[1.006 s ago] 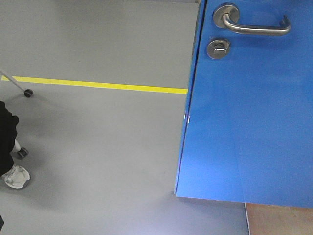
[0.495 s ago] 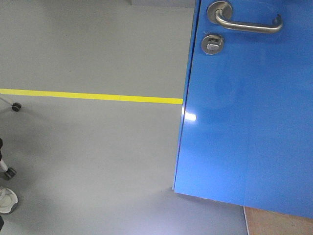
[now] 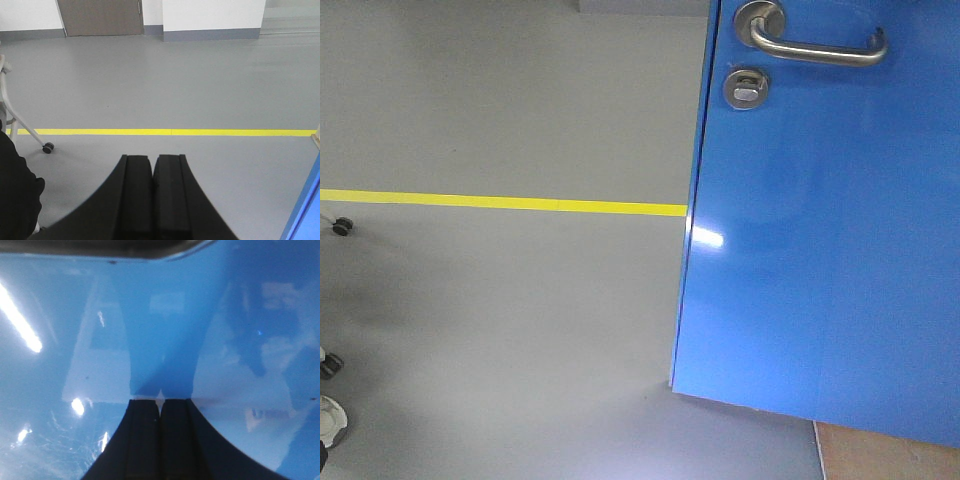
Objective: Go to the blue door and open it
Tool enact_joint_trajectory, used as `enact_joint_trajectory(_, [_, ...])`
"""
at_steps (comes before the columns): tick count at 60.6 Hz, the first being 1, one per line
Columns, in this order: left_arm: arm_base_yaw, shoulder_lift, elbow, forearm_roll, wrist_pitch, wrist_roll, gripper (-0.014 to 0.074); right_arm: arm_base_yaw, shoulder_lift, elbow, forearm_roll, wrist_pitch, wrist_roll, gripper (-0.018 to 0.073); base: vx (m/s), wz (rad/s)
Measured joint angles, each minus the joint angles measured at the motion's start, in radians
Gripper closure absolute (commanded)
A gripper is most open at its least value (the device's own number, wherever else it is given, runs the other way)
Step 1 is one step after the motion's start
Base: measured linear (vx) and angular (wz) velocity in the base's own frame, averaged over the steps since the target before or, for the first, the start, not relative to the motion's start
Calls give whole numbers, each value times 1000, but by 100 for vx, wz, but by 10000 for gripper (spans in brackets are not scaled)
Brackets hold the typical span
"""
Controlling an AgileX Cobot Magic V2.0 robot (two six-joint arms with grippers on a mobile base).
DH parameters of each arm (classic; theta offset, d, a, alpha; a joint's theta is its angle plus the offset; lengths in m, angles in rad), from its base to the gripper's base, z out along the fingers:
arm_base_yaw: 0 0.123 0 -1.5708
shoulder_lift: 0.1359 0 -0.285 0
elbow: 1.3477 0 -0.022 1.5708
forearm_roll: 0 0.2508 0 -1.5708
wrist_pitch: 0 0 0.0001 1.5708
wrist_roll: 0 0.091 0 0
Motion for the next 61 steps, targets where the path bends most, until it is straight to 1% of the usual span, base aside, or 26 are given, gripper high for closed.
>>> enact_joint_trajectory(25, [0,0,0,0,0,0,526,0,1,1,3,-10,0,564,0,0])
enact_joint_trajectory(29, [0,0,0,0,0,0,526,0,-7,9,-14,-20,0,564,0,0])
enact_joint_trajectory(32, [0,0,0,0,0,0,526,1,-25,27,-52,-28,0,564,0,0])
enact_joint_trajectory(38, [0,0,0,0,0,0,526,5,-110,106,-178,-42,0,564,0,0])
enact_joint_trajectory(41, [0,0,0,0,0,0,526,9,-172,162,-271,-42,0,564,0,0])
enact_joint_trajectory(47, [0,0,0,0,0,0,526,11,-308,283,-494,-38,0,564,0,0])
enact_joint_trajectory(48, [0,0,0,0,0,0,526,11,-342,313,-554,-35,0,564,0,0])
enact_joint_trajectory(50, [0,0,0,0,0,0,526,11,-388,355,-638,-26,0,564,0,0])
enact_joint_trajectory(51, [0,0,0,0,0,0,526,11,-412,376,-703,-20,0,564,0,0])
enact_joint_trajectory(53, [0,0,0,0,0,0,526,11,-472,429,-791,0,0,564,0,0])
enact_joint_trajectory(54, [0,0,0,0,0,0,526,11,-496,460,-858,15,0,564,0,0])
enact_joint_trajectory(57, [0,0,0,0,0,0,526,11,-579,521,-985,49,0,564,0,0])
enact_joint_trajectory(59, [0,0,0,0,0,0,526,11,-648,581,-1100,83,0,564,0,0])
enact_joint_trajectory(61, [0,0,0,0,0,0,526,11,-693,621,-1168,103,0,564,0,0])
